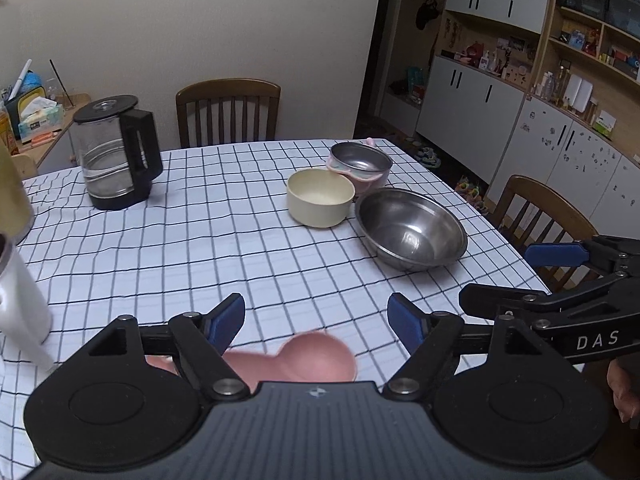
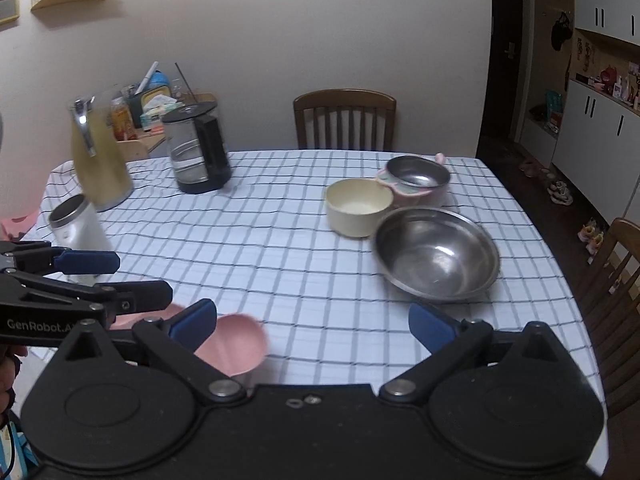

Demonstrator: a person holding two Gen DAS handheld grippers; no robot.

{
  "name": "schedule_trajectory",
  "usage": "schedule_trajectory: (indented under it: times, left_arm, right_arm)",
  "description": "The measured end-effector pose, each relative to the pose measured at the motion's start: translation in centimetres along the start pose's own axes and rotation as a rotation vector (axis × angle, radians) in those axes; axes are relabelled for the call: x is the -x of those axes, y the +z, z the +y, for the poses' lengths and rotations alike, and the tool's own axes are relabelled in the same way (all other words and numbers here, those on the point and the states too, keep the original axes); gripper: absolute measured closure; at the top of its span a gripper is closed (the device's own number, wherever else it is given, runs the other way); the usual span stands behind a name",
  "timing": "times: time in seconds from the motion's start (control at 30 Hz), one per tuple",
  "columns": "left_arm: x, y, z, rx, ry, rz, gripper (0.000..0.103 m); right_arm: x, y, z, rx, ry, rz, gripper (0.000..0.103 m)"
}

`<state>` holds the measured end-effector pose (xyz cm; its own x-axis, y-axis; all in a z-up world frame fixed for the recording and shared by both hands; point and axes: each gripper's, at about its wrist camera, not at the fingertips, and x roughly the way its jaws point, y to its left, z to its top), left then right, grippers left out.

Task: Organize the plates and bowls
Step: 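Reach both grippers to the large steel bowl and grip its rim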

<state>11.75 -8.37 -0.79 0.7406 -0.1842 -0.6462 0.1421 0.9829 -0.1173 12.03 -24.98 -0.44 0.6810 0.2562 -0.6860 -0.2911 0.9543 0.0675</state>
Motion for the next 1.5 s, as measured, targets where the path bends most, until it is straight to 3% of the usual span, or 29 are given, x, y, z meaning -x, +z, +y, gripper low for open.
schedule_trajectory:
  times: [0.33,0.77,1.0,1.07,1.27,1.33,1.5]
  left_arm:
    - [-8.6,4.1,-5.3,0.040,0.036,0.033,0.025]
    - [-19.8,6.8,-9.1,0.076,0.101,0.121,0.025]
    - [-24.5,7.4,-9.6,0.075,0.144,0.182,0.025]
    - [-25.6,7.5,-9.5,0.077,0.154,0.196,0.026]
    - [-27.6,7.6,-8.7,0.114,0.152,0.241,0.048]
    - [-28.0,7.6,-8.5,0.128,0.154,0.256,0.061]
    - [-28.7,7.6,-8.2,0.147,0.153,0.283,0.071]
  right_arm:
    - [-3.3,2.4,-8.9,0.026,-0.031,0.011,0.000]
    - [-11.4,4.3,-18.5,0.025,-0.075,0.081,0.001]
    - [-15.6,4.9,-21.3,0.033,-0.078,0.127,0.007]
    - [-16.6,5.0,-21.9,0.026,-0.073,0.140,0.013]
    - [-19.6,5.5,-23.9,-0.038,-0.070,0.195,0.032]
    - [-20.0,5.6,-24.3,-0.056,-0.055,0.208,0.043]
    - [-21.0,5.6,-24.2,-0.049,-0.019,0.240,0.058]
